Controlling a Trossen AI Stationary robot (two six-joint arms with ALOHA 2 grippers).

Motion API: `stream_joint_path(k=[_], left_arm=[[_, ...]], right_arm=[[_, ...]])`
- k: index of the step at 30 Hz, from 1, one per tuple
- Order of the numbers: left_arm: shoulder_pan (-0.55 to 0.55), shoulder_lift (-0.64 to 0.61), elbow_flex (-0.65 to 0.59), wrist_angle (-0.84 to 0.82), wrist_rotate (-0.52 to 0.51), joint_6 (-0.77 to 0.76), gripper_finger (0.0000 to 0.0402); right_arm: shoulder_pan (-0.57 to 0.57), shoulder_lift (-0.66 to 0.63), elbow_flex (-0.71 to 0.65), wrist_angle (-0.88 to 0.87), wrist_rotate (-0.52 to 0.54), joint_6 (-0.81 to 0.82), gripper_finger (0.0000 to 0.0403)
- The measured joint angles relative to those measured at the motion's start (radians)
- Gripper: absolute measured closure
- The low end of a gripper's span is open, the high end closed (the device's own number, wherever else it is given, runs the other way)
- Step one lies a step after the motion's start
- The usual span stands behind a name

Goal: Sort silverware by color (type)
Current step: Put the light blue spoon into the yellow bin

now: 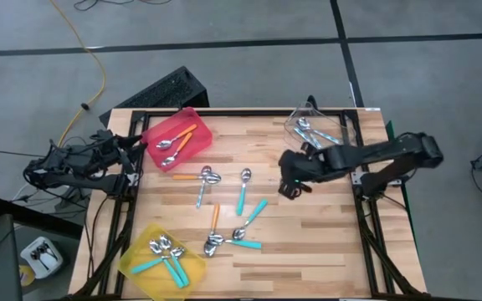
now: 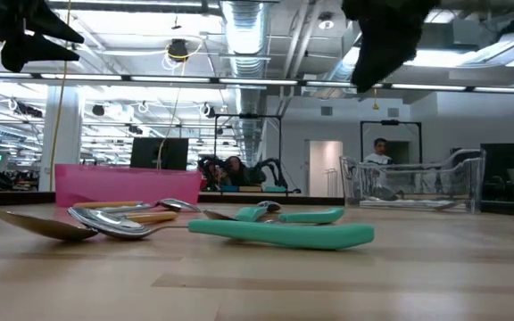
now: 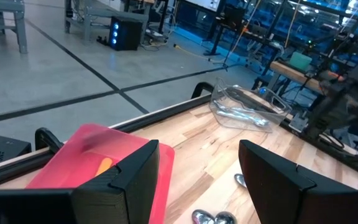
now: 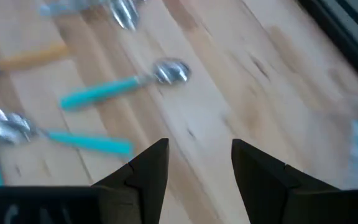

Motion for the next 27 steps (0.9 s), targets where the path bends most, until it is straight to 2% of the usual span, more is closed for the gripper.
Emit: stream_joint_path(k=[3,5,9,15,27], left_arm=[[0.0,0.0,0.0,0.0,0.0,-0.002,0.0196],[0.0,0.0,0.0,0.0,0.0,-0.002,0.0196],[0.0,0.0,0.0,0.0,0.0,-0.002,0.0196],[0.0,0.001,0.0,-0.001,0.001,-0.003,0.0196],[0.0,0.003,0.0,-0.002,0.002,-0.003,0.0196]], right_arm=[[0.018,-0.056,-0.191,0.341,-0.006,-0.062,0.0205],[0.025,-0.06,-0.287,0.557,-0.049,-0.107,0.0205],[0.028,0.019,-0.383,0.815,-0.104,-0.129,0.0205],[0.036,0.209,-0.37,0.937,-0.123,-0.181,0.0205],[0.049,0.461,-0.254,0.99,-0.424,-0.443,0.0205]])
